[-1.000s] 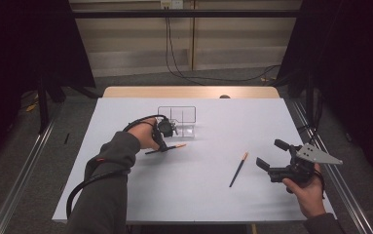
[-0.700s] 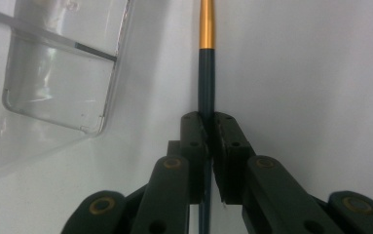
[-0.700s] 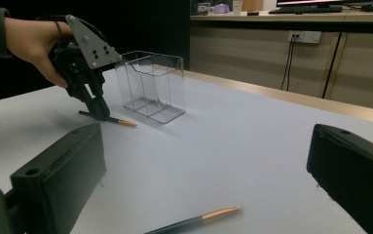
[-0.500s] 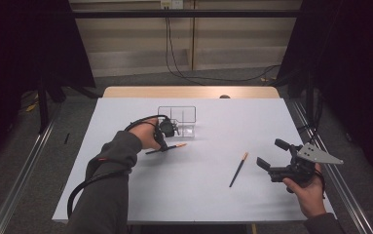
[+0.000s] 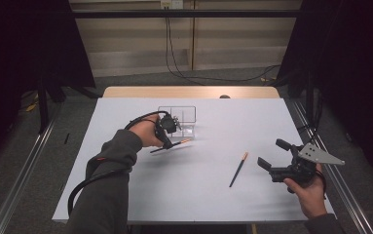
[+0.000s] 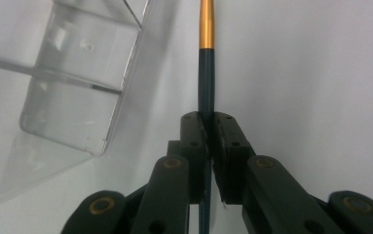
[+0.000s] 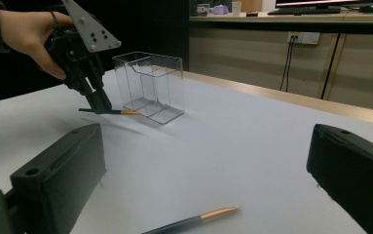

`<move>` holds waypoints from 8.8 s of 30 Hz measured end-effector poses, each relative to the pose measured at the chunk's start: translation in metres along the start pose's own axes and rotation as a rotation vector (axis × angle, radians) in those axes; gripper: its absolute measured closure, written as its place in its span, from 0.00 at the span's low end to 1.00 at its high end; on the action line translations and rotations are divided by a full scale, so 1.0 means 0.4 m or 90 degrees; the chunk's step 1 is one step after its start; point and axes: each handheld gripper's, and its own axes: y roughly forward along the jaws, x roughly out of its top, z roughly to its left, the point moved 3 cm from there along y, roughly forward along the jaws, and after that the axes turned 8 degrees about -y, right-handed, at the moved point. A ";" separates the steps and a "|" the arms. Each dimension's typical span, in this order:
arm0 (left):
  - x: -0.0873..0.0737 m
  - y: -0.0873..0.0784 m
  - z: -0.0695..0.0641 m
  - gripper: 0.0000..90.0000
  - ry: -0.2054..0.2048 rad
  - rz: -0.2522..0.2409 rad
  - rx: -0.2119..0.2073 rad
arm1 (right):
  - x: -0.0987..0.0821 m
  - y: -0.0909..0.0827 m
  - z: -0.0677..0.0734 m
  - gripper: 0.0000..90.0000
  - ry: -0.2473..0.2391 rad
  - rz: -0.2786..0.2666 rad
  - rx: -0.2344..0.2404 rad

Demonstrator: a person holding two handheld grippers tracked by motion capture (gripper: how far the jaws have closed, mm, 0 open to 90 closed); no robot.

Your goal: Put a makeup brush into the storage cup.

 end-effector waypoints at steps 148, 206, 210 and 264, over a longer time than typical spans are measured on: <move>0.015 -0.139 -0.015 0.93 -0.177 -0.502 -0.037 | 0.000 0.006 0.003 0.01 0.001 0.003 -0.001; 0.007 -0.179 -0.003 0.93 -0.233 -0.644 0.012 | 0.001 0.005 0.001 0.00 0.000 0.006 -0.007; 0.010 -0.178 -0.004 0.93 -0.246 -0.649 0.023 | 0.000 0.003 0.000 0.01 0.002 0.010 -0.009; 0.099 -0.118 -0.031 0.93 -0.288 -0.743 0.106 | 0.002 0.000 0.000 0.01 0.000 0.008 -0.008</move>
